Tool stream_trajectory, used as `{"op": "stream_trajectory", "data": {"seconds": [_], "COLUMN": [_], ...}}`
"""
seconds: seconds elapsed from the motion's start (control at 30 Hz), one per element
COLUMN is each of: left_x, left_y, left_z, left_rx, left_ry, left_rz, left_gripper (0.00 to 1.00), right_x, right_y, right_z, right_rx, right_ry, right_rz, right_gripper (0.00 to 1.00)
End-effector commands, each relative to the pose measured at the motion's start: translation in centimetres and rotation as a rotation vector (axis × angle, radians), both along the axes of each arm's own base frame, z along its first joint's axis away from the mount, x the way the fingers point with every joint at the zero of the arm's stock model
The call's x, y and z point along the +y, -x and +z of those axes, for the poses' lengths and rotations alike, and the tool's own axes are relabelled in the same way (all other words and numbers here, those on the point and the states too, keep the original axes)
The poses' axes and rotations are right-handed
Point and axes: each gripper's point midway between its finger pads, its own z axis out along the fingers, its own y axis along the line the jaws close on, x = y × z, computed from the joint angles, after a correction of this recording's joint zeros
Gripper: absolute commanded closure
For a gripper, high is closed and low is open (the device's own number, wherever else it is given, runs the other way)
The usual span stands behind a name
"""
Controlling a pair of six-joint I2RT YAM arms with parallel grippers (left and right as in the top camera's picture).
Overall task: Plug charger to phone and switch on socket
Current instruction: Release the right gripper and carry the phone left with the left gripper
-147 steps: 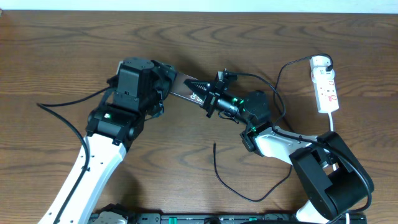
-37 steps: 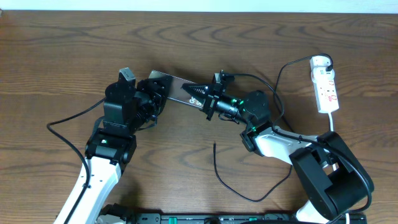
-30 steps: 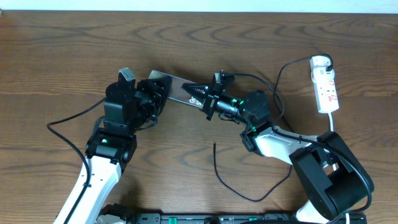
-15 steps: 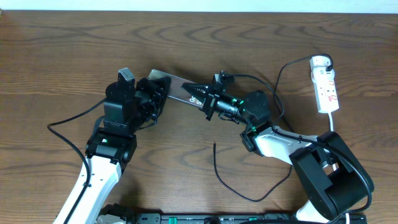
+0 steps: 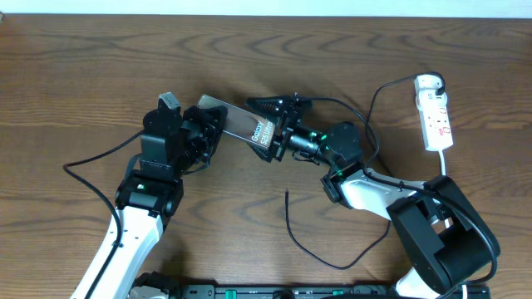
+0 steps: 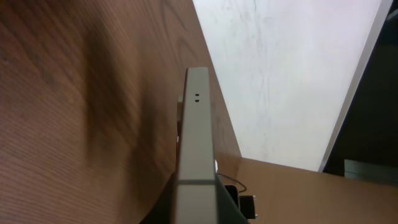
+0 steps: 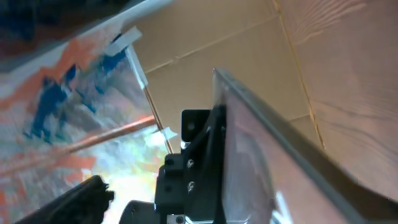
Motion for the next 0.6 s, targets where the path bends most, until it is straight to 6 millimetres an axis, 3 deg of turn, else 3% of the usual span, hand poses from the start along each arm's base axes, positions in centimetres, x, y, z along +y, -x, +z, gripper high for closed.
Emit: {"op": "stream_trajectory", "data": {"seconds": [0.0,0.23,0.37,0.57], "left_x": [0.6,2.4,4.6,8.6], "left_y": [-0.3,-0.9,-1.5,-0.6], "left_z": [0.5,1.0,2.5,4.6], "left_rx": [-0.025,-0.041,-0.098,-0.173], "left_ry": [-0.01,0.014,0.051,0.142], "left_rz": [0.016,0.04,0.021,-0.085], "left_gripper": [0.93,0.92,0.93,0.93], "right_x": [0.0,-0.2,-0.5,-1.2], "right_y": [0.1,-0.2,-0.5,-1.0], "right_z": [1.2,1.3,1.1,1.1], "right_rx": [-0.045,-0.049,-0.061,-0.284], "right_ry": [-0.02,-0.022,-0.01,0.077], "right_rz": [0.001,-0.007,-0.019,-0.069], "right_gripper": [0.01,0.01,0.01,0.01]}}
